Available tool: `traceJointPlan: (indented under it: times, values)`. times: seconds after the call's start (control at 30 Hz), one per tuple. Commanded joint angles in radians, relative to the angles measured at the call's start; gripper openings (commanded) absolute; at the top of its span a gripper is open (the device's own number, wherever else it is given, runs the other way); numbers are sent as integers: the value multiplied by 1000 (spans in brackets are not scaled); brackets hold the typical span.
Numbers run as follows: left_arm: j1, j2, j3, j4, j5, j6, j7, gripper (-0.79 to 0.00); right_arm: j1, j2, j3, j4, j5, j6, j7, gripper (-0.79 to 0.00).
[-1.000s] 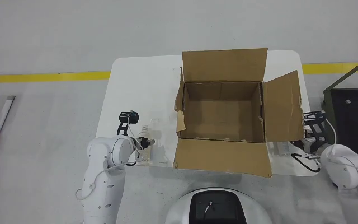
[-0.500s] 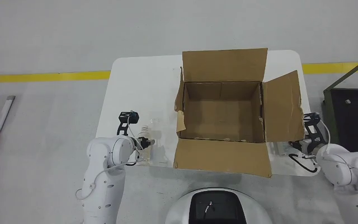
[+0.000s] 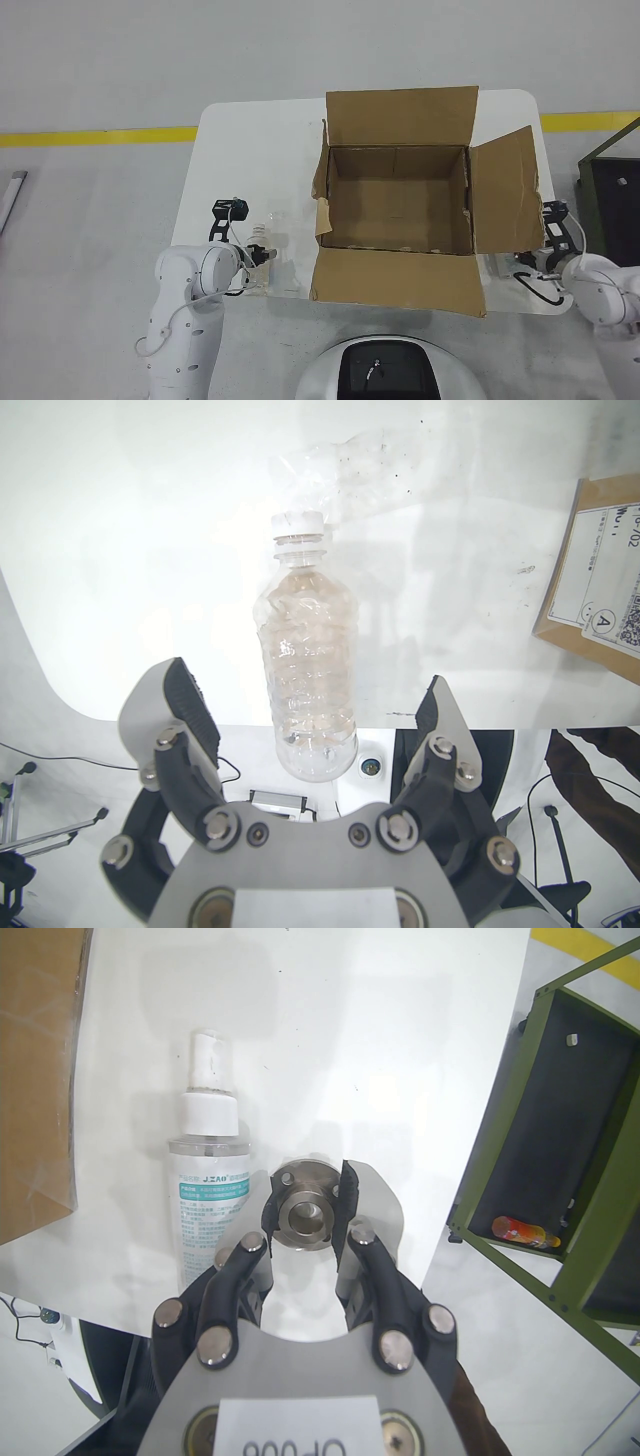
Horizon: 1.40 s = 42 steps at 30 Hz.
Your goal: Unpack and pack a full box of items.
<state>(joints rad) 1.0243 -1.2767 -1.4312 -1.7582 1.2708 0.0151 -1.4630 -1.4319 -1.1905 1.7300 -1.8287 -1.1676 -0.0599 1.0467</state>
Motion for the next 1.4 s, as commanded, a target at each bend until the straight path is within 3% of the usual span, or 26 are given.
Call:
traceJointPlan:
  times: [0.0, 0.27, 0.4, 0.47, 0.6, 0.73, 0.9, 1.13, 1.37]
  values:
    - [0, 0, 0, 0, 0, 0, 0, 0, 2, 1, 0, 2, 7, 0, 1, -499]
    - [0, 0, 0, 0, 0, 0, 0, 0, 14, 6, 24, -33, 47, 12, -2, -400]
    - [0, 0, 0, 0, 0, 0, 0, 0, -1, 6, 75, -90, 86, 38, -114, -465]
    - [0, 0, 0, 0, 0, 0, 0, 0, -13, 3, 99, -110, 117, 54, -227, -576]
    - [0, 0, 0, 0, 0, 0, 0, 0, -46, -4, 116, -148, 123, 7, -579, -785]
    - [0, 0, 0, 0, 0, 0, 0, 0, -76, -14, 104, -161, 107, 19, -853, -785]
    - [0, 0, 0, 0, 0, 0, 0, 0, -85, -24, 79, -169, 90, 78, -1044, -785]
    - [0, 0, 0, 0, 0, 0, 0, 0, -88, -31, 69, -188, 76, 138, -1079, -785]
    - [0, 0, 0, 0, 0, 0, 0, 0, -96, -32, 59, -248, 67, 119, -1042, -785]
